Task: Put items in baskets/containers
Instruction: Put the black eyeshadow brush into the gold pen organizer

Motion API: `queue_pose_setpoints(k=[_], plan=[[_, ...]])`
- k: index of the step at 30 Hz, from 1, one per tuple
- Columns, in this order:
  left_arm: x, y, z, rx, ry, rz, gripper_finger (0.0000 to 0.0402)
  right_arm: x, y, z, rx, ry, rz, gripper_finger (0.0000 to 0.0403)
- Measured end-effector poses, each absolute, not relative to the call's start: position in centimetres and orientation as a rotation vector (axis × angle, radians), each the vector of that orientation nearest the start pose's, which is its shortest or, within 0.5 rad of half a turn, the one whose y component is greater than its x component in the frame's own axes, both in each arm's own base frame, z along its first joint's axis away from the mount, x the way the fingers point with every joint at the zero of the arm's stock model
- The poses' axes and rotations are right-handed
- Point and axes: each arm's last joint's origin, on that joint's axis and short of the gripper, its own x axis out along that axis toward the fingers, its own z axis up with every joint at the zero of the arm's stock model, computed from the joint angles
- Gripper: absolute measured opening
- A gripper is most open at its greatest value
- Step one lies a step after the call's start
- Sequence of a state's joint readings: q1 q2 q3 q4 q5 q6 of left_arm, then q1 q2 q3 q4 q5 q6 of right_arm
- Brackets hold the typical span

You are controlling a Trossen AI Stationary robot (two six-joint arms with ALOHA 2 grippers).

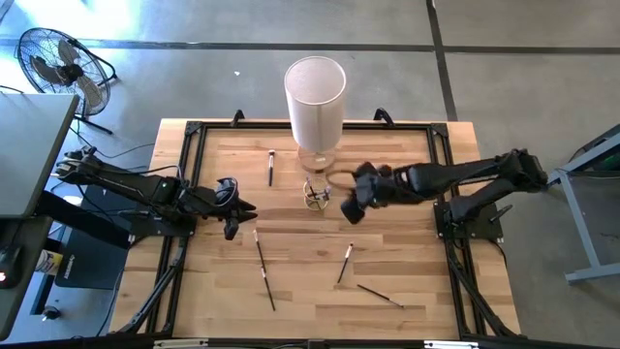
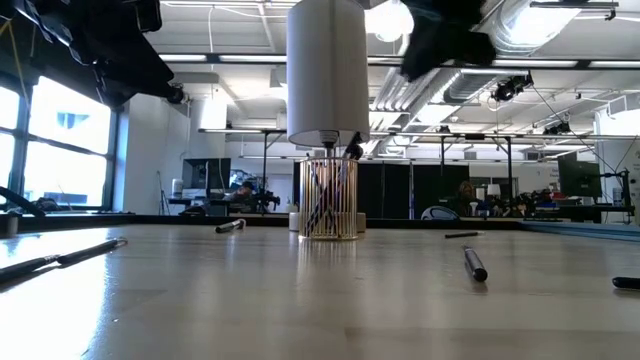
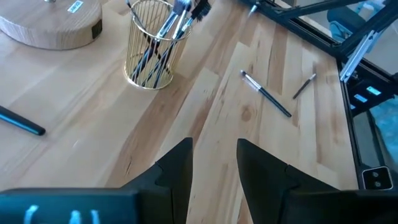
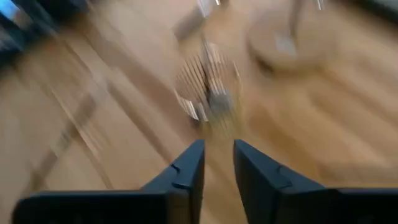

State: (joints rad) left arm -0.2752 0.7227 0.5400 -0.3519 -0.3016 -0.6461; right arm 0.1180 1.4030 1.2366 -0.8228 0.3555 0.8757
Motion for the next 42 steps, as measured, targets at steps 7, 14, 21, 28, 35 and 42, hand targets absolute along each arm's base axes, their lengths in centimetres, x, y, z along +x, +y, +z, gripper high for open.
queue_pose_setpoints(k=[7,14,21,28,35,42], plan=[[16.1,-3.7,23.9,-0.539,0.495,0.213,0.0122,24.9,5.4,26.4,0.618,1.049,-0.671,0.0010],[18.8,-4.4,22.4,-0.681,0.522,0.279,0.0122,22.0,5.3,21.0,0.674,1.097,-0.588,0.0005],[23.1,-5.6,22.9,-0.779,0.588,0.364,0.0122,17.9,1.8,18.4,0.691,0.980,-0.519,0.0001],[25.8,-5.3,24.6,-0.843,0.836,0.711,0.0122,15.3,-1.9,17.6,0.649,0.927,-0.449,0.0001],[24.8,-3.8,22.9,-1.049,1.023,0.975,0.0122,15.6,-4.0,17.6,0.541,0.896,-0.323,0.0001],[24.2,-3.9,19.3,-1.243,1.009,1.009,0.0122,16.1,-4.5,17.5,0.524,0.880,-0.273,0.0000]])
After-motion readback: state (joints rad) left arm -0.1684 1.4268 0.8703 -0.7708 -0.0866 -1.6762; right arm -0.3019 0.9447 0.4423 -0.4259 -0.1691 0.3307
